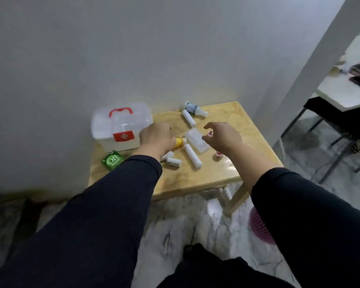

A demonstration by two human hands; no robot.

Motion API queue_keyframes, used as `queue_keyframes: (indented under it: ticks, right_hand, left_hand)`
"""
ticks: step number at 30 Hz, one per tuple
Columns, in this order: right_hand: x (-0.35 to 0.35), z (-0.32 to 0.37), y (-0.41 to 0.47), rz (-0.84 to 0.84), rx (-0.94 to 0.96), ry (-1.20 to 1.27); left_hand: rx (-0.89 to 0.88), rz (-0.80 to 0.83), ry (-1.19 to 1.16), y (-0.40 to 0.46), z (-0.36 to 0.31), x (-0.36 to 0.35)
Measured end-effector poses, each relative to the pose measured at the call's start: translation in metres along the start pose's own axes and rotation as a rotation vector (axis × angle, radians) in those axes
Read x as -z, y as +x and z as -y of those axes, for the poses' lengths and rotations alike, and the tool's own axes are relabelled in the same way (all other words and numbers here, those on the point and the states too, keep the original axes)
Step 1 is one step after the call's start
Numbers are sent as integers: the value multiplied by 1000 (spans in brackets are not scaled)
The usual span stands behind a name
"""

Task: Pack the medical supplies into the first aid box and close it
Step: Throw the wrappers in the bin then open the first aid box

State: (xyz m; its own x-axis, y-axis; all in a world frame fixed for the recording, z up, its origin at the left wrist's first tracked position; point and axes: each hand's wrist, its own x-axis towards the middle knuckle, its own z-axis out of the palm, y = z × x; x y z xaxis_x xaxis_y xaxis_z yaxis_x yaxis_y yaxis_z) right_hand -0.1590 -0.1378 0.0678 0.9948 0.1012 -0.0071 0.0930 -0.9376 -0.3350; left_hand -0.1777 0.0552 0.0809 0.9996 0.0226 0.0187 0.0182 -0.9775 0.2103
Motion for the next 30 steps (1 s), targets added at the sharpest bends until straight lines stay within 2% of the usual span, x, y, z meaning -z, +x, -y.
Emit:
queue_keyframes:
  ticks: [8,14,23,30]
  right_hand:
    - [-45,118,62,85,386,-59]
    - [-85,164,79,78,623,-168]
    - [-140,181,86,-43,600,-336]
    - [-158,188,82,-160,540,-379]
  left_hand:
    - [289,-147,-9,-4,119,21]
    - [295,-155,-34,4,163,1]
    - [67,-81,75,34,209,-30]
    - [-15,-147,117,36,219,-47]
